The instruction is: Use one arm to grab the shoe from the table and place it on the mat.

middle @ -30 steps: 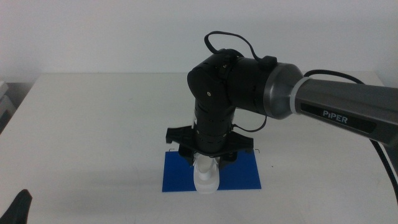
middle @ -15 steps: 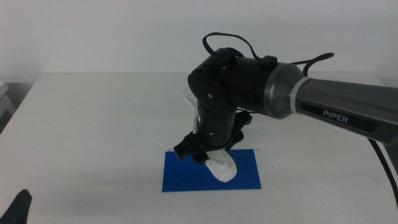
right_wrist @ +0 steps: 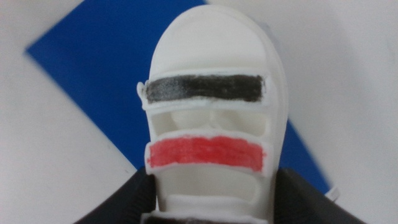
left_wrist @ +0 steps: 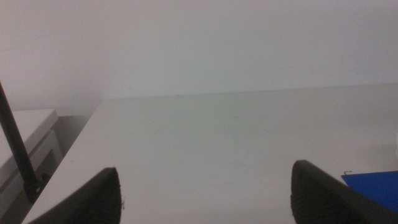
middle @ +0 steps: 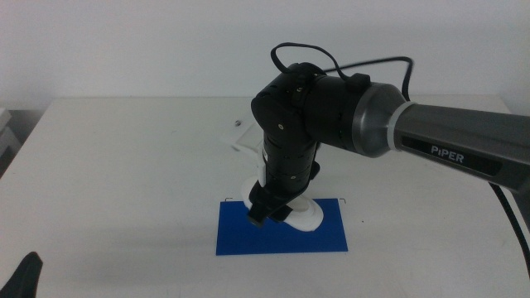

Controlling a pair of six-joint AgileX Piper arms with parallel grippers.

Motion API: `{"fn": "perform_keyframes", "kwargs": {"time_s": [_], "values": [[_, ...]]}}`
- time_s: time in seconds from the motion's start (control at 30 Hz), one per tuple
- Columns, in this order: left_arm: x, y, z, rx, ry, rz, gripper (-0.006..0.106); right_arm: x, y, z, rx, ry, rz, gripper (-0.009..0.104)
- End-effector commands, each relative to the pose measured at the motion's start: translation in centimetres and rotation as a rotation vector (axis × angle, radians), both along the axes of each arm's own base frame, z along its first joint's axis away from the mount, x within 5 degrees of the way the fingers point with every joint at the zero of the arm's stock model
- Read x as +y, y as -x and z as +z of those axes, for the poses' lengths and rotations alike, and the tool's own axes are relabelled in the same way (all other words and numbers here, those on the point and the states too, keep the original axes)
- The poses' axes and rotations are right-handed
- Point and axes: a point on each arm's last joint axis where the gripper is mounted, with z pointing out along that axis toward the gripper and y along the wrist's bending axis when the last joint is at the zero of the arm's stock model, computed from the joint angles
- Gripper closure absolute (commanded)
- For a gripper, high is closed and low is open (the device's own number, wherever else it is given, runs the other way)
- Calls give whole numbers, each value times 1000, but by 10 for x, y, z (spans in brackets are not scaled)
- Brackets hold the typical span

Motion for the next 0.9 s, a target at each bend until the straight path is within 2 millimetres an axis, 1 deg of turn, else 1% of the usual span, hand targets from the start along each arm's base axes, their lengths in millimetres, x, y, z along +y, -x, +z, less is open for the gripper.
{"fn": "perform_keyframes", "kwargs": {"time_s": [0.0, 0.1, 0.27, 0.4, 0.57, 0.73, 0.87], "values": [[0, 1, 6, -89, 18, 1, 7, -6, -5, 35, -121, -5, 190, 99], [0, 1, 6, -89, 18, 1, 7, -7, -9, 35, -131, -22, 279, 99], [0, 1, 6, -89, 18, 1, 7, -15, -19, 35, -136, -58, 368, 99], [0, 1, 6, -89, 18, 1, 7, -22, -25, 34, -148, -43, 474, 99], [0, 1, 6, -89, 18, 1, 7, -17, -27, 19, -114, -39, 535, 99], [0, 1, 6, -89, 18, 1, 7, -12, -31, -1, -66, -40, 531, 99], [0, 1, 6, -89, 18, 1, 7, -10, -34, -12, -60, -31, 532, 99]]}}
